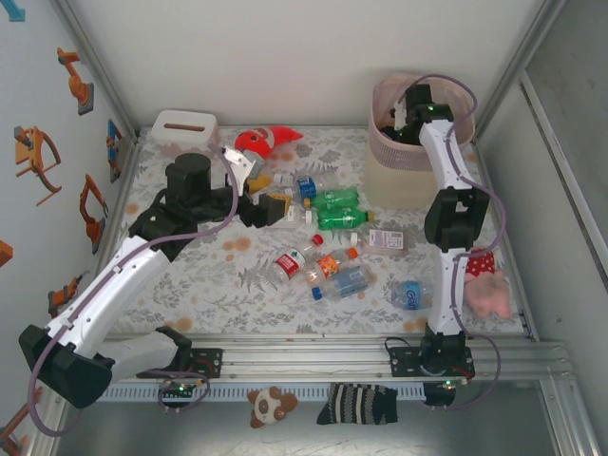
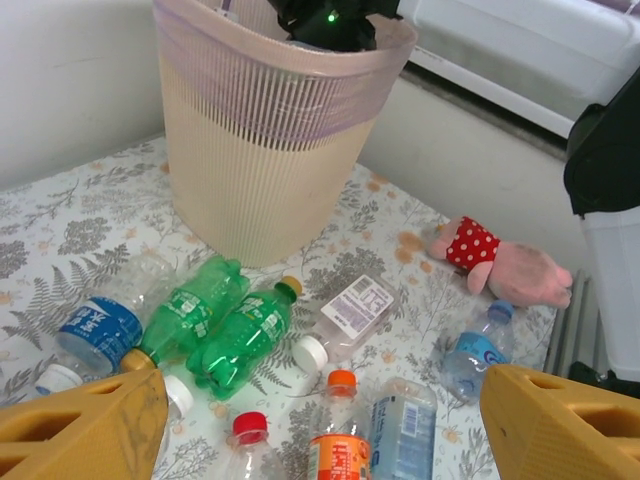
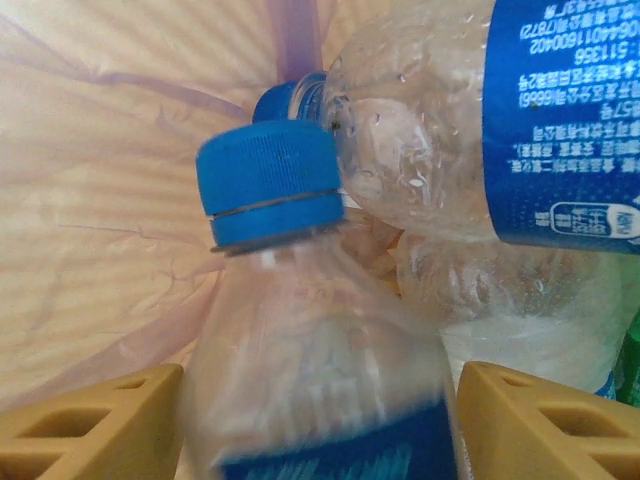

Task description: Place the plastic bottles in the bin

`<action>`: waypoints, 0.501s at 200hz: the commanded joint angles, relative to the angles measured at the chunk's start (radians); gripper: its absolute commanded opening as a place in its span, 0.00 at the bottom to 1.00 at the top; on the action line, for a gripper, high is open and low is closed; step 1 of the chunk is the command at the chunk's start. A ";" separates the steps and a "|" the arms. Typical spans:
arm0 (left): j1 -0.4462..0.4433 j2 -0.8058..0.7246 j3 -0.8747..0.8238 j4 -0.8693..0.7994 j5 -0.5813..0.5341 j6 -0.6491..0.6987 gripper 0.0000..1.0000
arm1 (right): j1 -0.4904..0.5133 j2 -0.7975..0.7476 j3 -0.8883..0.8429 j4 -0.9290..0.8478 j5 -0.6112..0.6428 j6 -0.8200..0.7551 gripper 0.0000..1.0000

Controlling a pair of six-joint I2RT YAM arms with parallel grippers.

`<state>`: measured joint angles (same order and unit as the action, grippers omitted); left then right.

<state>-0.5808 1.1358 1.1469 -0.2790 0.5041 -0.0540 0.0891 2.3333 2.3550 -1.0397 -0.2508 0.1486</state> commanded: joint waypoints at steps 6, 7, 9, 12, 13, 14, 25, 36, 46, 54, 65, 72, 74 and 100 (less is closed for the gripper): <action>0.002 0.000 0.044 -0.069 -0.019 0.047 0.81 | -0.005 -0.080 0.015 -0.020 -0.017 0.011 0.72; 0.002 -0.001 0.044 -0.070 -0.019 0.049 0.81 | -0.005 -0.083 0.015 -0.020 -0.017 0.011 0.72; 0.001 0.000 0.045 -0.075 -0.021 0.051 0.81 | -0.005 -0.088 0.014 -0.020 -0.018 0.012 0.73; 0.001 0.002 0.045 -0.080 -0.023 0.053 0.81 | -0.005 -0.095 0.016 -0.020 -0.019 0.012 0.73; 0.001 0.002 0.046 -0.083 -0.024 0.053 0.81 | -0.005 -0.097 0.016 -0.021 -0.019 0.012 0.73; 0.001 0.002 0.046 -0.085 -0.025 0.054 0.81 | -0.006 -0.101 0.016 -0.021 -0.019 0.012 0.73; 0.000 0.004 0.045 -0.105 -0.033 0.058 0.81 | -0.006 -0.130 0.019 -0.023 -0.020 0.012 0.74; -0.003 0.006 0.044 -0.127 -0.043 0.063 0.81 | -0.006 -0.156 0.019 -0.025 -0.021 0.012 0.74; -0.008 0.010 0.043 -0.145 -0.047 0.068 0.81 | -0.006 -0.182 0.020 -0.026 -0.018 0.012 0.74; -0.011 0.012 0.039 -0.158 -0.050 0.069 0.81 | -0.005 -0.200 0.020 -0.028 -0.016 0.013 0.74; -0.020 0.017 0.037 -0.176 -0.058 0.071 0.81 | -0.006 -0.226 0.019 -0.030 -0.013 0.014 0.74; -0.023 0.022 0.033 -0.190 -0.066 0.072 0.81 | -0.006 -0.242 0.020 -0.032 -0.012 0.013 0.74; -0.025 0.022 0.032 -0.193 -0.068 0.071 0.81 | -0.006 -0.247 0.020 -0.032 -0.010 0.013 0.74; -0.041 0.042 0.015 -0.246 -0.116 0.073 0.80 | -0.006 -0.304 0.018 -0.032 0.004 0.015 0.74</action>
<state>-0.6090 1.1603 1.1618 -0.4465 0.4339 -0.0067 0.0883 2.0991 2.3554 -1.0435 -0.2531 0.1566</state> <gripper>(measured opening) 0.804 0.739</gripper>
